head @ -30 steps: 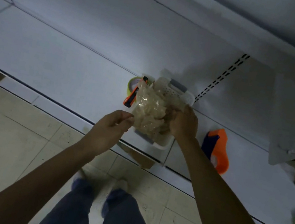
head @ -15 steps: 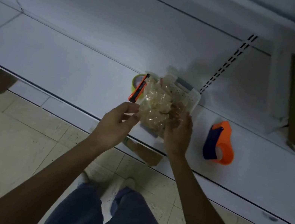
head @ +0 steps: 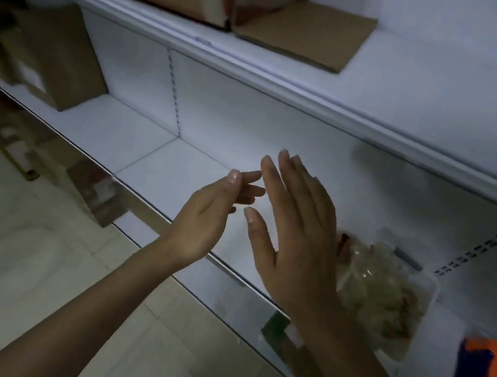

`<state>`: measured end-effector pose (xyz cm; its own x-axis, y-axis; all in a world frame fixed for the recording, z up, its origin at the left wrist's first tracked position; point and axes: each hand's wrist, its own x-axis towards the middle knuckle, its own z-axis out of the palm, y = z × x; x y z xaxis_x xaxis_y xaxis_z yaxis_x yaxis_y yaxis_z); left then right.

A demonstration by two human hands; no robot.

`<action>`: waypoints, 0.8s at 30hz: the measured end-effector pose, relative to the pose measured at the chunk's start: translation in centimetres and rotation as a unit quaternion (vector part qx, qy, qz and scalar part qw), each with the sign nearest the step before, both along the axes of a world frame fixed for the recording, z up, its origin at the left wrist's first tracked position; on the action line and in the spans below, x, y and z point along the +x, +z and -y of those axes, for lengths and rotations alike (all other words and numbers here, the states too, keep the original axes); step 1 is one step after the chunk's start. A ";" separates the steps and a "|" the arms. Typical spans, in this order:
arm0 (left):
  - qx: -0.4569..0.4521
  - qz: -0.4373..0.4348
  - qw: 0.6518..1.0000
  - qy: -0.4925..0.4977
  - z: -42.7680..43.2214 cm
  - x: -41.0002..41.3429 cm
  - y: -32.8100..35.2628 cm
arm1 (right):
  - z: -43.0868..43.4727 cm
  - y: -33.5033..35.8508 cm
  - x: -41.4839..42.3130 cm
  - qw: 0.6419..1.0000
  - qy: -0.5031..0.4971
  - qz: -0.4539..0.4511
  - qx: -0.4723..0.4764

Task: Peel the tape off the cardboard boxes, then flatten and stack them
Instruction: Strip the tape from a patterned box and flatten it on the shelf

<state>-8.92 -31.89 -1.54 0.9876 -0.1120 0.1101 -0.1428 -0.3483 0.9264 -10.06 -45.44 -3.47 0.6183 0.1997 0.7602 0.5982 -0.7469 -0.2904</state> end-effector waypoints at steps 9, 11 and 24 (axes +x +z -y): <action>0.385 0.373 0.844 0.021 -19.3 2.7 8.1 | -14.9 9.7 3.3 0.984 -0.039 0.151 -0.086; 0.406 0.385 0.829 0.006 -22.1 3.9 8.8 | -16.8 10.4 3.5 0.982 -0.057 0.154 -0.097; 0.092 0.328 0.938 0.055 -26.4 16.0 11.2 | -17.7 14.4 11.2 0.977 -0.145 0.143 -0.064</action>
